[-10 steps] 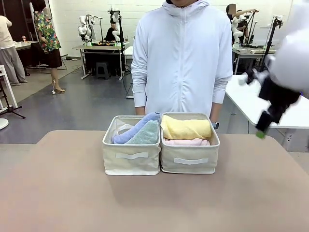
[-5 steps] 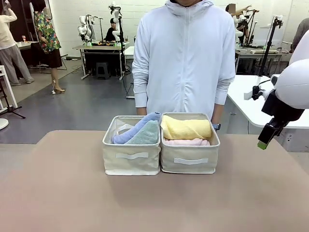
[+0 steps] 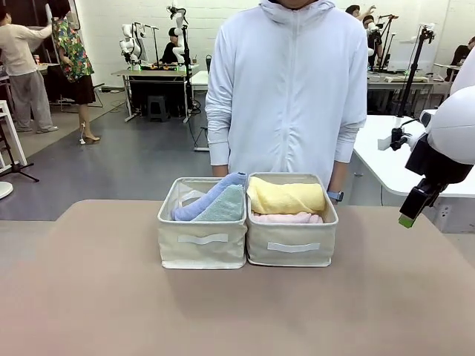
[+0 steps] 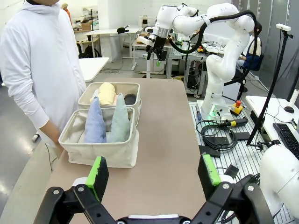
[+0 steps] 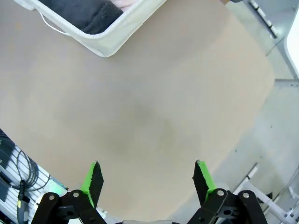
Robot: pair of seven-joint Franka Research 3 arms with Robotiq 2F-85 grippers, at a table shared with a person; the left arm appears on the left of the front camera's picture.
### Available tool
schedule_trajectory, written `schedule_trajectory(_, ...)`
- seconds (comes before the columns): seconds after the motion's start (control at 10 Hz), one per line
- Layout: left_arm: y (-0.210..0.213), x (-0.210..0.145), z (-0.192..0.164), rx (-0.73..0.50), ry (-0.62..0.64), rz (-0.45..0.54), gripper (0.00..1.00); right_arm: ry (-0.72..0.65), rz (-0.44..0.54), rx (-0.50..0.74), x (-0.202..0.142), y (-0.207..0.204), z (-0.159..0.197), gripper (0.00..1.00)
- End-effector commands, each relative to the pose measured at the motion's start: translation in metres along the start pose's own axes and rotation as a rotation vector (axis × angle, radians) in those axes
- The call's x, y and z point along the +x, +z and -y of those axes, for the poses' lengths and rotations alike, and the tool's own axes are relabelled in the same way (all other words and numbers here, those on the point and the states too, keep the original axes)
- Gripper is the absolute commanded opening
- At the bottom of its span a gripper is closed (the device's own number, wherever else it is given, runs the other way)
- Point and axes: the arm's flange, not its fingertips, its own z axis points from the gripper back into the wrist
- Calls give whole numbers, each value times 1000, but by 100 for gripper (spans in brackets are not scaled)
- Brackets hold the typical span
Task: Sort the towels based on their folding style.
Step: Pick up another triangle-folded towel from the table and place it in the left Fabric basket.
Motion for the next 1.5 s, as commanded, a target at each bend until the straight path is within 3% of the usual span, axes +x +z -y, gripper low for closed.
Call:
schedule_trajectory(0.0, 0, 1, 2, 4, -21, 14, 100, 220, 66, 150, -21, 38, 7, 100)
schedule_trajectory(0.3, 0, 1, 2, 4, -21, 14, 100, 524, 557, 426, -107, 103, 86, 100)
schedule_trajectory(0.6, 0, 1, 2, 4, -21, 14, 100, 547, 961, 681, -155, 95, 163, 100)
schedule_trajectory(0.8, 0, 1, 2, 4, -21, 14, 100, 514, 1083, 817, -177, 81, 196, 100)
schedule_trajectory(1.0, 0, 1, 2, 4, -21, 14, 100, 443, 1185, 840, -191, 68, 212, 100)
schedule_trajectory(1.1, 0, 1, 2, 4, -21, 14, 100, 182, 1212, 763, -188, 62, 209, 100)
schedule_trajectory(1.2, 0, 1, 2, 4, -21, 14, 100, 496, 1192, 775, -191, 74, 183, 100)
schedule_trajectory(1.4, 0, 1, 2, 4, -21, 14, 100, 496, 1192, 775, -191, 74, 183, 100)
